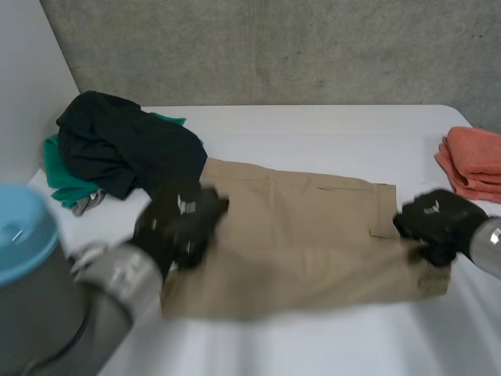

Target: Fold the laundry.

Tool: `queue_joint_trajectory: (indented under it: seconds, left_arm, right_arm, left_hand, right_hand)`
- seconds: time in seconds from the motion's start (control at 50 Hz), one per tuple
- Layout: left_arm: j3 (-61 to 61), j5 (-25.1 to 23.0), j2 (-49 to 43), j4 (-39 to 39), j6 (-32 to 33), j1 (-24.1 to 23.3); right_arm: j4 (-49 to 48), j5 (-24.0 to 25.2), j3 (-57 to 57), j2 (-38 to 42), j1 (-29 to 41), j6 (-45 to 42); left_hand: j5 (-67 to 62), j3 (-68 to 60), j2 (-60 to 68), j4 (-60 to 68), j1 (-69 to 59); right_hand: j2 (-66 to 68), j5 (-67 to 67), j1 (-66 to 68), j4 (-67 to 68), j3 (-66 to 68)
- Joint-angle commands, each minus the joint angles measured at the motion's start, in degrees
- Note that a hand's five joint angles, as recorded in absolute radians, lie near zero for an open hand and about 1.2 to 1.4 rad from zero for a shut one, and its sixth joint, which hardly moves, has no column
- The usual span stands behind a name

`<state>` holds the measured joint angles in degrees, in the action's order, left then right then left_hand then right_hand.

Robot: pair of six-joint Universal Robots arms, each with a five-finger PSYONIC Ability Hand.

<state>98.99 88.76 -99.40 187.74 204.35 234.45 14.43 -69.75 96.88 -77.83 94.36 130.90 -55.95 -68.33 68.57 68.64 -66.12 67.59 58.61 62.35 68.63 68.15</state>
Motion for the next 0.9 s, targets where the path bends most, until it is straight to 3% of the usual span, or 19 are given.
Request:
queue_joint_trajectory:
  seconds: [0.02,0.12,0.32,0.34,0.36,0.38,0.4,0.42,0.48,0.54,0.62,0.72,0.82,0.9]
  left_arm:
    - [-15.65,0.8,-16.95,9.22,10.8,4.7]
    - [-34.34,2.03,-32.39,9.57,12.39,5.58]
    - [-58.29,2.82,-50.53,13.44,12.74,7.52]
    - [-59.08,2.65,-51.24,13.53,12.66,7.43]
    - [-59.09,2.21,-51.59,14.05,12.57,7.34]
    - [-59.01,2.21,-51.6,14.23,12.48,7.17]
    - [-58.92,2.3,-51.6,14.41,12.48,7.08]
    - [-58.66,2.3,-51.6,14.49,12.39,6.9]
    - [-56.37,2.39,-51.16,14.85,12.22,6.29]
    - [-52.16,2.56,-47.48,14.85,11.95,5.76]
    - [-44.08,2.74,-39.92,14.67,9.85,5.93]
    - [-32.49,2.65,-31.23,14.67,4.94,5.93]
    - [-26.23,2.39,-27.69,14.67,2.11,5.85]
    - [-24.2,2.47,-27.51,14.67,1.58,5.67]
  right_arm:
    - [-15.72,-9.95,-10.19,11.18,5.56,4.45]
    - [-22.33,-12.17,-18.38,19.72,9.52,4.45]
    - [-35.69,-13.75,-31.66,35.11,11.2,4.71]
    - [-37.53,-14.27,-32.79,36.86,11.2,4.8]
    - [-38.33,-14.8,-33.24,37.74,11.28,4.89]
    - [-39.03,-15.41,-33.77,38.27,11.46,4.8]
    - [-39.73,-17.42,-34.12,38.8,11.64,5.15]
    - [-39.74,-18.49,-34.12,38.37,11.72,5.5]
    - [-38.43,-21.82,-31.77,34.18,11.99,7.95]
    - [-35.01,-21.58,-27.63,28.63,11.46,10.68]
    - [-22.21,-15.88,-20.61,18.36,10.23,16.65]
    - [-9.26,-8.84,-14.53,15.6,9.27,19.56]
    - [-12.3,-5.58,-9.26,15.87,5.93,19.04]
    - [-18.99,-6.37,-8.98,19.72,5.31,18.34]
  left_hand:
    - [-14.05,-11.67,11.43,11.36,-13.88]
    - [-14.05,-11.67,11.43,11.36,-13.88]
    - [-14.05,-11.67,11.43,11.36,-13.88]
    - [-14.05,-11.67,11.43,11.36,-13.88]
    - [12.41,14.78,-15.03,-15.1,12.57]
    - [41.48,43.86,-44.1,-44.17,41.65]
    - [55.95,58.33,-58.57,-58.64,56.12]
    - [50.3,52.68,-52.92,-52.99,50.47]
    - [55.95,58.33,-58.57,-58.64,56.12]
    - [55.95,58.33,-58.57,-58.64,56.12]
    - [55.95,58.33,-58.57,-58.64,56.12]
    - [55.95,58.33,-58.57,-58.64,56.12]
    - [55.95,58.33,-58.57,-58.64,56.12]
    - [55.95,58.33,-58.57,-58.64,56.12]
  right_hand:
    - [12.41,11.39,17.65,11.37,11.85]
    - [12.41,11.39,17.65,11.37,11.85]
    - [12.41,11.39,17.65,11.37,11.85]
    - [-33.99,-35.01,-28.75,-35.03,-34.56]
    - [-57.59,-58.61,-52.35,-58.63,-58.15]
    - [-57.59,-58.61,-52.35,-58.63,-58.15]
    - [-57.59,-58.61,-52.35,-58.63,-58.15]
    - [-57.59,-58.61,-52.35,-58.63,-58.15]
    - [-57.59,-58.61,-52.35,-58.63,-58.15]
    - [-57.59,-58.61,-52.35,-58.63,-58.15]
    - [-57.59,-58.61,-52.35,-58.63,-58.15]
    - [-57.59,-58.61,-52.35,-58.63,-58.15]
    - [-52.15,-53.17,-46.91,-53.19,-52.72]
    - [-27.63,-28.65,-22.39,-28.67,-28.2]
